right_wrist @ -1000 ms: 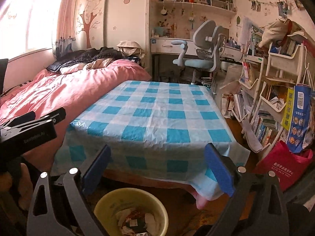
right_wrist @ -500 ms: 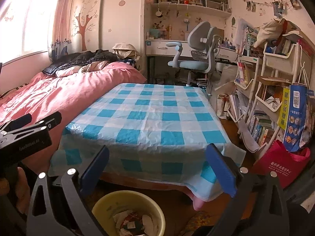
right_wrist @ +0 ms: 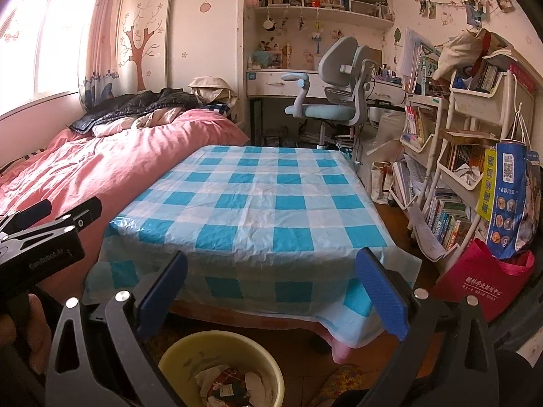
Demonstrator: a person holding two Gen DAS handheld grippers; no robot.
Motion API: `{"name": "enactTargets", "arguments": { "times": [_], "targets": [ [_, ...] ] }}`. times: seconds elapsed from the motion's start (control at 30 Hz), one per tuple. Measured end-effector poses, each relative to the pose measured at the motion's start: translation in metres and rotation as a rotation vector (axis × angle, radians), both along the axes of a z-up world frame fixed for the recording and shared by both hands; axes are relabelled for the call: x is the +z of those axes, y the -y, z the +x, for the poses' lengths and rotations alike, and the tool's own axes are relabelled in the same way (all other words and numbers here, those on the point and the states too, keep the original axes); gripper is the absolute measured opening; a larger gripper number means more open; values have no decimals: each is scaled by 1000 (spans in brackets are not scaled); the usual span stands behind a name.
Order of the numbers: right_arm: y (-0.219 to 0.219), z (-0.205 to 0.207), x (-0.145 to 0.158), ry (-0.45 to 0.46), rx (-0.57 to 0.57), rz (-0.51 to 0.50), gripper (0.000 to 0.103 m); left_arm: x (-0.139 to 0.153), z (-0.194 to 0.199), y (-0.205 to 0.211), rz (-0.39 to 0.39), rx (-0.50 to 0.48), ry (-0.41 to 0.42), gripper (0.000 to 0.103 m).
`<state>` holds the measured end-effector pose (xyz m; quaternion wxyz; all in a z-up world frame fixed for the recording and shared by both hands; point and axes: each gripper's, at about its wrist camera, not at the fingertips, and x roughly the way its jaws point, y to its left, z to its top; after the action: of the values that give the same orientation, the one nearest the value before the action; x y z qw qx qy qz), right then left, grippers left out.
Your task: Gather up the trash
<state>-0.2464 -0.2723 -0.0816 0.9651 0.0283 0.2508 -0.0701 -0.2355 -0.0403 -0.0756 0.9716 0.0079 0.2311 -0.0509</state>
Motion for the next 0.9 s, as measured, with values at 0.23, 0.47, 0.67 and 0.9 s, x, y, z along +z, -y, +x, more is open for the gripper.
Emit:
{"name": "enactTargets", "arguments": {
  "times": [0.23, 0.47, 0.67, 0.9],
  "targets": [
    [0, 0, 0, 0, 0, 0, 95, 0, 0, 1, 1, 0, 0, 96],
    [0, 0, 0, 1, 0, 0, 95, 1, -1, 2, 4, -5, 3, 96],
    [2, 1, 0, 4, -3, 6, 95, 3, -1, 5, 22, -19, 3, 96],
    [3, 10, -3, -15, -14, -1, 95, 8, -3, 5, 4, -29, 17, 96]
  ]
}}
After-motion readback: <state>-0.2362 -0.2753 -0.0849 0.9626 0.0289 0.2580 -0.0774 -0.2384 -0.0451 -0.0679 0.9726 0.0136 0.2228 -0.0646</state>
